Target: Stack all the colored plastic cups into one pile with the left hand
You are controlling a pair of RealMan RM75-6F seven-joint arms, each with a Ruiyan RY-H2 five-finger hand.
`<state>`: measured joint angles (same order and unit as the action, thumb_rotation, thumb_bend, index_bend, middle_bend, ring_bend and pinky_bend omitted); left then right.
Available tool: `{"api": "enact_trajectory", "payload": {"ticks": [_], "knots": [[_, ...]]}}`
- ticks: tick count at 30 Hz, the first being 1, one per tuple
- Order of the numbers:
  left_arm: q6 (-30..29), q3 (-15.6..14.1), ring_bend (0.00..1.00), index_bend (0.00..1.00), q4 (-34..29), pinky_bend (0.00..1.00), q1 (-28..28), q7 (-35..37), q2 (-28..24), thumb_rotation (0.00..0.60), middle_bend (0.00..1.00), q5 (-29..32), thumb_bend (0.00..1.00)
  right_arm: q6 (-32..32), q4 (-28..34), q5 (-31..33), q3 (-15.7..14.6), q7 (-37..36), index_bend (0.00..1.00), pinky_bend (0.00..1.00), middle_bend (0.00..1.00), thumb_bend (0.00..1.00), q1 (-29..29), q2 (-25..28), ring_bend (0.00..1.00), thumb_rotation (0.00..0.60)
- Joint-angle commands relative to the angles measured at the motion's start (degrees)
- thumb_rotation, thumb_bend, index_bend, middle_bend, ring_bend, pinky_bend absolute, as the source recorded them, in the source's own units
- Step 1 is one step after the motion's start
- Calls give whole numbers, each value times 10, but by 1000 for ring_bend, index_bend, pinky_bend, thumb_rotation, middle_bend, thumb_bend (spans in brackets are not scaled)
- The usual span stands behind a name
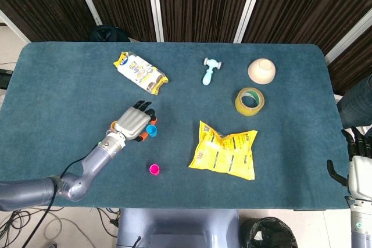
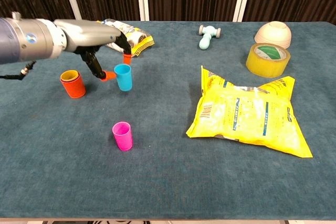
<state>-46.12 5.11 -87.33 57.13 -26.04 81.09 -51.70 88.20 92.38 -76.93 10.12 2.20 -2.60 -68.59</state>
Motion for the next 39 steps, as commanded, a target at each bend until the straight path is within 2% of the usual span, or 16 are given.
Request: {"api": "enact_trajectory", "payload": {"ticks": [1, 9, 15, 26, 39], "knots": [[-20, 4, 0, 452, -26, 75, -12, 5, -37, 600, 231, -12, 377, 1, 0, -1, 0, 0, 115, 43, 54, 416, 0, 0, 107, 600], [-64, -6, 0, 453, -79, 75, -62, 46, -128, 600, 232, -44, 376, 2, 3, -3, -1, 5, 115, 43, 54, 416, 0, -2, 107, 600], [-63, -21, 0, 453, -72, 75, -95, 96, -160, 600, 233, -72, 376, 0, 2, -4, -3, 12, 115, 43, 53, 416, -1, -6, 107, 600], [-50, -34, 0, 447, -14, 75, -124, 174, -136, 600, 233, -143, 376, 1, -1, 0, -1, 18, 115, 43, 54, 416, -2, -10, 107, 600], [-21, -26, 0, 422, 36, 75, -118, 181, -86, 600, 233, -148, 371, 4, 1, 5, 2, 18, 115, 43, 54, 416, 0, -10, 108, 600]]}}
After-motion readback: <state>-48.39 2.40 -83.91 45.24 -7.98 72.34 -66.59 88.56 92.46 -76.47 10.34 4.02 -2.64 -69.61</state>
